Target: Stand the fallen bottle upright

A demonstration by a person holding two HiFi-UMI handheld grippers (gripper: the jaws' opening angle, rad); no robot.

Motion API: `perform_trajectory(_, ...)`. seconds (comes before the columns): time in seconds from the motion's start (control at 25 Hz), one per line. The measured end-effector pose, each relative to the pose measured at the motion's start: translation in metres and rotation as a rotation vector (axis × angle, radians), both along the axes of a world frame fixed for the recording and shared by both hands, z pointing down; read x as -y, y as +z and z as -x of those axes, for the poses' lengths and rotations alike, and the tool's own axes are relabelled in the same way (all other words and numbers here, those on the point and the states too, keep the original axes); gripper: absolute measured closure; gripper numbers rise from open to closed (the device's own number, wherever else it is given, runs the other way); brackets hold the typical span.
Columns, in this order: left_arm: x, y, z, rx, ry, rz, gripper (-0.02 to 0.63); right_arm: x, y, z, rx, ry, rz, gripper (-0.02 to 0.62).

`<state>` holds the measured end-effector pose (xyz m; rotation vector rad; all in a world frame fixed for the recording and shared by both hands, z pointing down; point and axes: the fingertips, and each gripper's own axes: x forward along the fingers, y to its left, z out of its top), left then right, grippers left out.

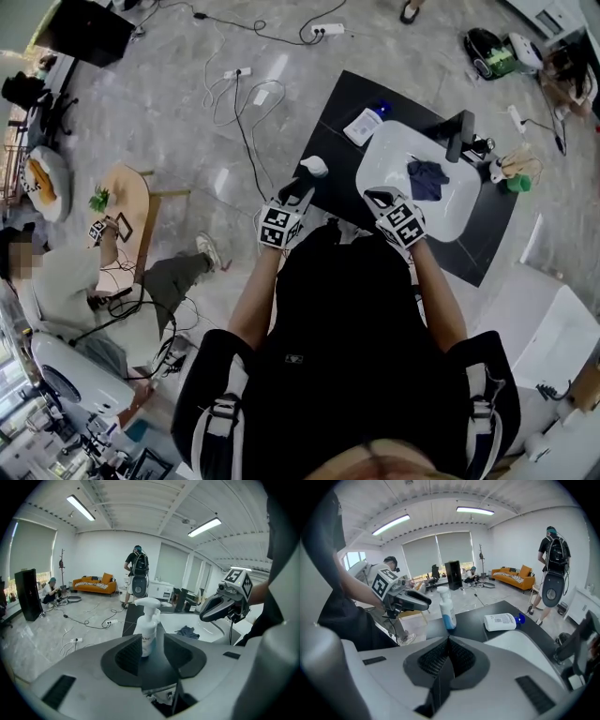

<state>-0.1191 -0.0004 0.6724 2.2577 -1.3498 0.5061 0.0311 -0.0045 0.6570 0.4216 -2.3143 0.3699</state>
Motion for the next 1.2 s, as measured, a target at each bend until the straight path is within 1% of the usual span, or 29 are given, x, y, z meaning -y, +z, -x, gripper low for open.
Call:
perform_trajectory(0.04,-0.003,-0.004,-0.001,-0.008,-0.016,-0.006,0.482,0.001,-0.002,-0.001,0.004,-0.01,-0.005,0.535)
perform_trajectory(0.12,-0.009,-0.01,-0.005,-0.018,-0.046,-0.014,0.55,0.002,-0.005,-0.005,0.009,-0.035,-0.011,0.535)
perform_trajectory(0.24,-0.019,-0.017,-0.021,-0.038,-0.045,-0.001,0.586,0.002,-0.005,-0.018,0.006,-0.053,-0.014,0.535)
perform_trajectory(0.44,-0.034,-0.03,-0.057,-0.068,-0.001,0.005,0.592,0.001,-0.009,-0.036,0.033,-0.054,-0.011,0.535)
perform_trajectory(0.88,-0.043,-0.046,-0.119,-0.063,0.021,-0.017,0.592,-0.013,0.001,-0.089,0.044,-0.053,0.011,0.535)
perform_trajectory(1.04,-0.04,-0.057,-0.131,-0.066,0.006,-0.046,0.592,-0.007,-0.003,-0.106,0.057,-0.036,0.003,0.535)
perform_trajectory(1.2,-0.03,-0.075,-0.129,-0.087,-0.012,-0.092,0.592,0.007,-0.011,-0.117,0.055,-0.009,-0.03,0.535)
